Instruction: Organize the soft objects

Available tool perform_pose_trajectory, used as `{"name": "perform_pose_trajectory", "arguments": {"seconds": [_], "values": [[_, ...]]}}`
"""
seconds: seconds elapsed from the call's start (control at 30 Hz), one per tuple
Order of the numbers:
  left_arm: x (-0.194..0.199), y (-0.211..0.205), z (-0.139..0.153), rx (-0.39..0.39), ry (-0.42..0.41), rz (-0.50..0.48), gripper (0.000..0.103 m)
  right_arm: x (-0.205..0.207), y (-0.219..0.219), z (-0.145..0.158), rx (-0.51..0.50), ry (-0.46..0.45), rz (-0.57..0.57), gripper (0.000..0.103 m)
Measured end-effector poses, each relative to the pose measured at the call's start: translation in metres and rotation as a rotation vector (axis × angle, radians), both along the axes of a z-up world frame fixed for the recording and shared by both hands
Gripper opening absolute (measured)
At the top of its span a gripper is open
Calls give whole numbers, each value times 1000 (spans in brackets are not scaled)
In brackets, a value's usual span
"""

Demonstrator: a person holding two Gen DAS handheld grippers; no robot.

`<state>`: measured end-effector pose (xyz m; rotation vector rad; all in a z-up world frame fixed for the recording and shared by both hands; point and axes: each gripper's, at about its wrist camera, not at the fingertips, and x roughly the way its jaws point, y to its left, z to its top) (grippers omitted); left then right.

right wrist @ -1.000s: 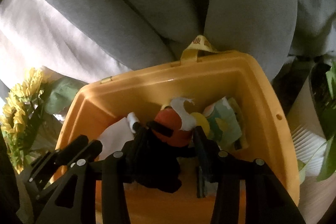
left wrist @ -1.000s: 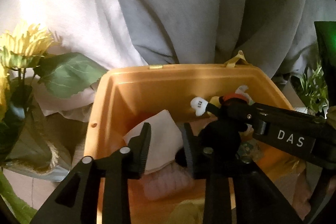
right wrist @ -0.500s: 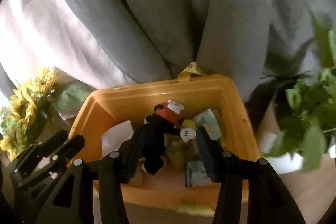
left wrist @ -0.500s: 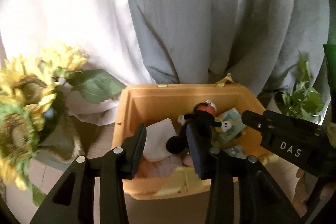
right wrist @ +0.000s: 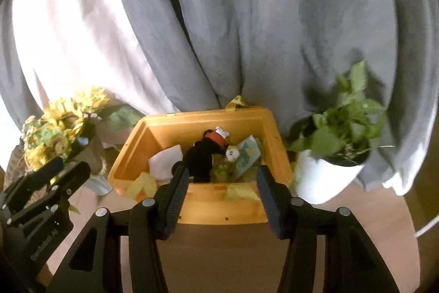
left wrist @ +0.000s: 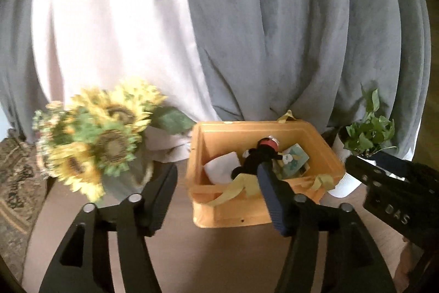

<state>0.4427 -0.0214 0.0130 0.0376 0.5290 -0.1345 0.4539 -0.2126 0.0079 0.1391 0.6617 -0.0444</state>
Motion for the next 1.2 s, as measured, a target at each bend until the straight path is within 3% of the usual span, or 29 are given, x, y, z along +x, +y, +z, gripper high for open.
{"name": "perform_pose_trajectory", "arguments": {"seconds": [0.3, 0.57, 1.2], "values": [[-70, 13, 17, 50, -81, 33, 78, -83, 17, 25, -43, -59, -61, 68], [-128, 18, 27, 103, -153, 42, 96, -147, 25, 33, -49, -96, -128, 69], [-259, 13, 36, 66, -163, 65, 96, -273, 20, 53, -59, -166, -138, 70]]}}
